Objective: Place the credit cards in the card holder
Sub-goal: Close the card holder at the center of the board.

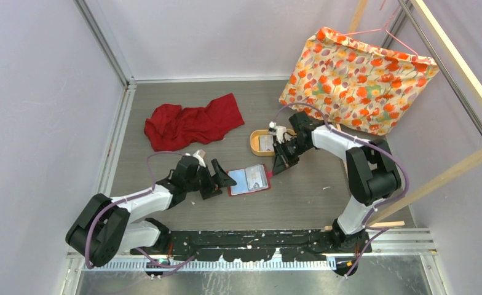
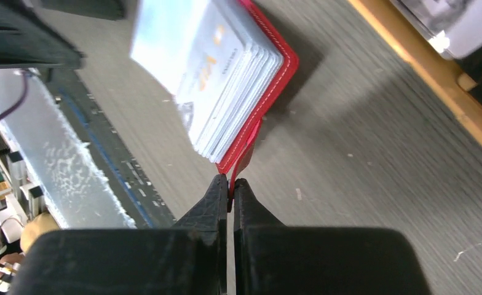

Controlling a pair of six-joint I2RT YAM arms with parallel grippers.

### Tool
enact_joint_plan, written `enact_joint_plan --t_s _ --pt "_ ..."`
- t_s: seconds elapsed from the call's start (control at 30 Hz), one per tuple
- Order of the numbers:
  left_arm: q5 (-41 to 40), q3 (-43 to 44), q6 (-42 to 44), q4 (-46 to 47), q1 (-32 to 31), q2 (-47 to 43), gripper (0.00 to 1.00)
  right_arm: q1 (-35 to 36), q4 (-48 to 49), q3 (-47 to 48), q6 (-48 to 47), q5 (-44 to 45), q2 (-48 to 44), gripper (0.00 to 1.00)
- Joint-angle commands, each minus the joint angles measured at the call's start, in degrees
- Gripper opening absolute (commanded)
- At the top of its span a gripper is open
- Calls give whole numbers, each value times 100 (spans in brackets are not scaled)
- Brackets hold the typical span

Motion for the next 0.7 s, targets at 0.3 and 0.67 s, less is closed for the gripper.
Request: enact_joint_plan --t_s 0.3,0.67 --pt "422 -268 226 1813 -20 77 89 2 -386 585 -104 -902 -1019 1" --pt "363 77 301 1486 -20 327 89 -159 -296 147 -224 1794 -813 11"
